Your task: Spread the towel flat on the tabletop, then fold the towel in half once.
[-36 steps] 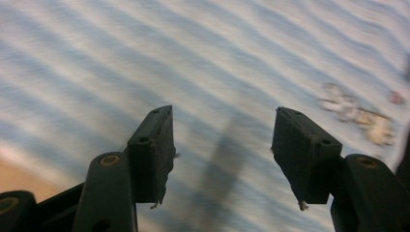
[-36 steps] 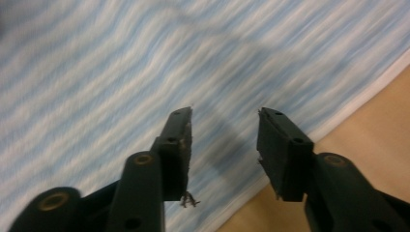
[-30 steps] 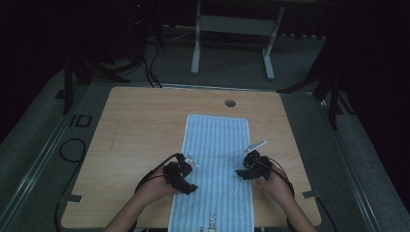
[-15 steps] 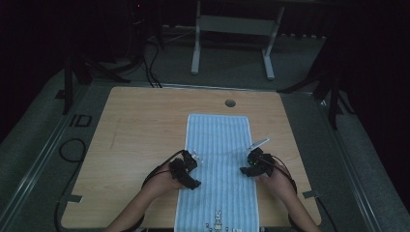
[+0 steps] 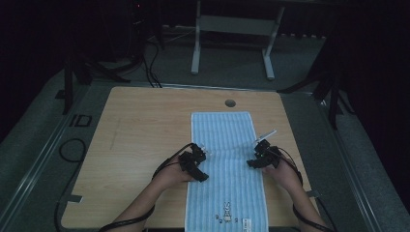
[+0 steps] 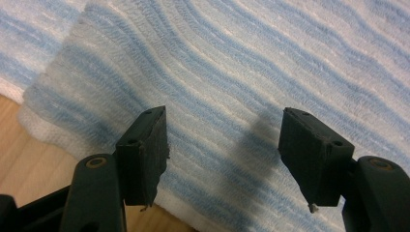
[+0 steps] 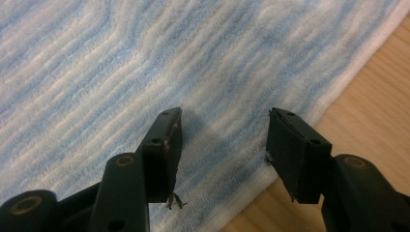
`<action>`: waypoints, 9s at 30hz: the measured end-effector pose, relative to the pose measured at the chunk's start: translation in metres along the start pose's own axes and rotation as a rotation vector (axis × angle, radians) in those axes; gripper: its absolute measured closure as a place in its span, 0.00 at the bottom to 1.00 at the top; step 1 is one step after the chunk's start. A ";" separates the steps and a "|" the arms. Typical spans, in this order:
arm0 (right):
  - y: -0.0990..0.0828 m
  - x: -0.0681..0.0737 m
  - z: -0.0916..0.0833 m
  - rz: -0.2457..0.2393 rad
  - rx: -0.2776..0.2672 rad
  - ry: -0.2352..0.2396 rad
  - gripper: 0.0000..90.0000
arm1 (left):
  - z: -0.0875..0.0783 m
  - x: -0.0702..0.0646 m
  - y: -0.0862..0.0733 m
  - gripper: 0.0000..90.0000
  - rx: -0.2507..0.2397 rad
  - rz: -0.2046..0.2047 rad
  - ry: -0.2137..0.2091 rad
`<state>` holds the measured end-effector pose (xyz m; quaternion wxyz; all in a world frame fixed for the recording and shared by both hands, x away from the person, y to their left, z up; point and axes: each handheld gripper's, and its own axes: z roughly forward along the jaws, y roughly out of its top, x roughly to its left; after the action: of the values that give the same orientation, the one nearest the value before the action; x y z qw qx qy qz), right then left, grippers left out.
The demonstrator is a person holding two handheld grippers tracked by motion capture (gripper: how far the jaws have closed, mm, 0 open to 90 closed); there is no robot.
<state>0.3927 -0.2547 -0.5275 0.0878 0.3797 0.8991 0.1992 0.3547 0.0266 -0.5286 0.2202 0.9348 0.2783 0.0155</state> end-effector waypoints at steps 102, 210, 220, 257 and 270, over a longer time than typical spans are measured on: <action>-0.054 0.003 -0.061 0.073 -0.198 -0.020 0.94 | -0.049 0.043 -0.002 0.96 -0.217 -0.271 -0.172; 0.106 -0.047 0.007 0.154 -0.071 -0.063 0.93 | -0.030 0.131 0.002 1.00 -0.230 -0.446 0.086; 0.108 -0.043 -0.036 0.104 -0.156 -0.088 0.93 | -0.078 0.114 0.020 1.00 -0.368 -0.386 0.123; -0.091 0.050 -0.115 -0.009 -0.406 0.179 0.91 | -0.099 -0.021 -0.079 0.99 -0.475 -0.093 -0.229; -0.133 0.067 -0.106 0.032 -0.364 0.258 0.65 | -0.065 -0.043 -0.094 0.54 -0.308 -0.098 -0.268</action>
<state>0.2274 -0.3211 -0.4887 0.0358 0.3430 0.8461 0.4064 0.2596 0.1007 -0.5051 0.3960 0.8691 0.2861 -0.0775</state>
